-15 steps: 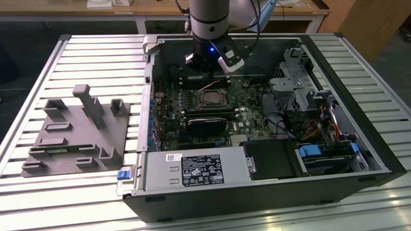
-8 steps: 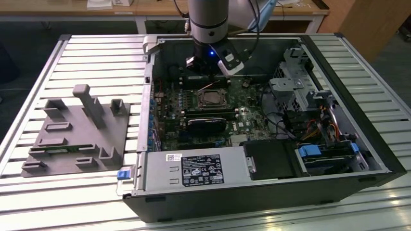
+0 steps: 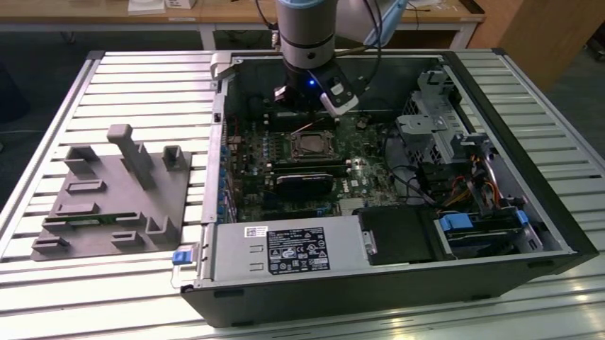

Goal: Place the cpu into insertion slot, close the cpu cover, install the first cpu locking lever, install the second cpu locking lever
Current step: 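Install the first cpu locking lever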

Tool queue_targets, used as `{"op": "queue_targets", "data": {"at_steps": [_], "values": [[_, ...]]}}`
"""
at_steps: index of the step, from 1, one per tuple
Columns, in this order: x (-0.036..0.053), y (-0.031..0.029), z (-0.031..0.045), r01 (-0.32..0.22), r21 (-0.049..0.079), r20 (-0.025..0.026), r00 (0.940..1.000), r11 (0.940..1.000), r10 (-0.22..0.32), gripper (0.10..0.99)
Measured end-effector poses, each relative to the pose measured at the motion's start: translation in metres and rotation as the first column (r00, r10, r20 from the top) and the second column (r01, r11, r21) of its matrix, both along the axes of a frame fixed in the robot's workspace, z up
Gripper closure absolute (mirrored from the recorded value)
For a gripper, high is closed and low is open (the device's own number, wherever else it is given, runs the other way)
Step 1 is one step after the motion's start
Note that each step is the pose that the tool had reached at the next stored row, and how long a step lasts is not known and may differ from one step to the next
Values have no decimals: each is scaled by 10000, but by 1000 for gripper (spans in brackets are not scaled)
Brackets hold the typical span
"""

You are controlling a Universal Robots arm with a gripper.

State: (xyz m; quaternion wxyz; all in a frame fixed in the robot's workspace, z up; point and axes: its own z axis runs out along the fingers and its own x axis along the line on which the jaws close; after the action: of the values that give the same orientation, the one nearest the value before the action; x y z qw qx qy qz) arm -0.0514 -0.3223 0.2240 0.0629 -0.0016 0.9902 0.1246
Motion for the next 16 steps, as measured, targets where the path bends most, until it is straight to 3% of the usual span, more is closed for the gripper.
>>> {"op": "queue_targets", "data": {"at_steps": [9, 16], "values": [[31, 0, -70, 1, 32, 20, 10000, 10000, -1, 980], [32, -1, -130, 1, 32, 198, 9998, 10000, -2, 980]]}}
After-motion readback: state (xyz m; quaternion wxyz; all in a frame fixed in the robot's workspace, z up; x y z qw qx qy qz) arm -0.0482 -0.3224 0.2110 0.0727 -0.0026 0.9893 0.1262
